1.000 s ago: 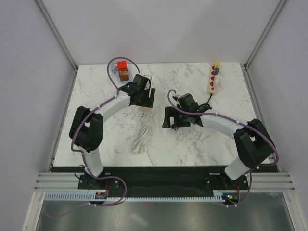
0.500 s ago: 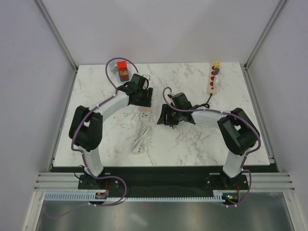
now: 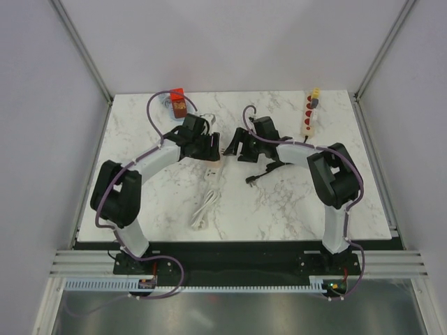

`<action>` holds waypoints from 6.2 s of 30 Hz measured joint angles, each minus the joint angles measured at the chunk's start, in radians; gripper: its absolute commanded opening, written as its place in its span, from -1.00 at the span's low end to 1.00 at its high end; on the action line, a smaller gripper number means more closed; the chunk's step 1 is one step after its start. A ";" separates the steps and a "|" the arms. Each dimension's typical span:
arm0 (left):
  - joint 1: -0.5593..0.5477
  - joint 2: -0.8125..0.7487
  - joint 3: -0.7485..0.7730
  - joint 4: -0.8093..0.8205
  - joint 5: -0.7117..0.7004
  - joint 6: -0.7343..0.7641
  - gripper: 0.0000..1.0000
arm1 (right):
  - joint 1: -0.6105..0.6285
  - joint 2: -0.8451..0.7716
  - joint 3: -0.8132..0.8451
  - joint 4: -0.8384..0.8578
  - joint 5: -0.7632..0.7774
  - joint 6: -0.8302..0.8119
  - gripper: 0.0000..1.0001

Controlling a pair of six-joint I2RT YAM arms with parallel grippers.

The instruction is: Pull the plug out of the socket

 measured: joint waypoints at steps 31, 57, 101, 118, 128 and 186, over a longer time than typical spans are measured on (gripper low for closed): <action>0.012 -0.075 -0.050 0.002 0.082 -0.018 -0.95 | -0.012 0.151 -0.002 0.266 -0.097 0.196 0.01; 0.085 -0.130 -0.203 0.127 0.173 -0.169 -0.96 | 0.035 0.140 -0.044 0.323 0.042 0.145 -1.00; 0.087 -0.254 -0.135 0.045 0.216 -0.190 1.00 | 0.051 0.125 -0.043 0.306 0.071 0.087 -1.00; 0.074 -0.042 -0.018 0.028 0.192 -0.156 0.63 | 0.030 0.125 -0.042 0.303 0.055 0.076 -1.00; 0.049 -0.061 -0.101 0.020 0.109 -0.154 0.85 | 0.028 0.125 -0.039 0.305 0.058 0.066 -1.00; 0.143 -0.446 -0.418 0.462 0.126 -0.375 -0.96 | 0.014 0.110 -0.046 0.279 0.049 0.068 -1.00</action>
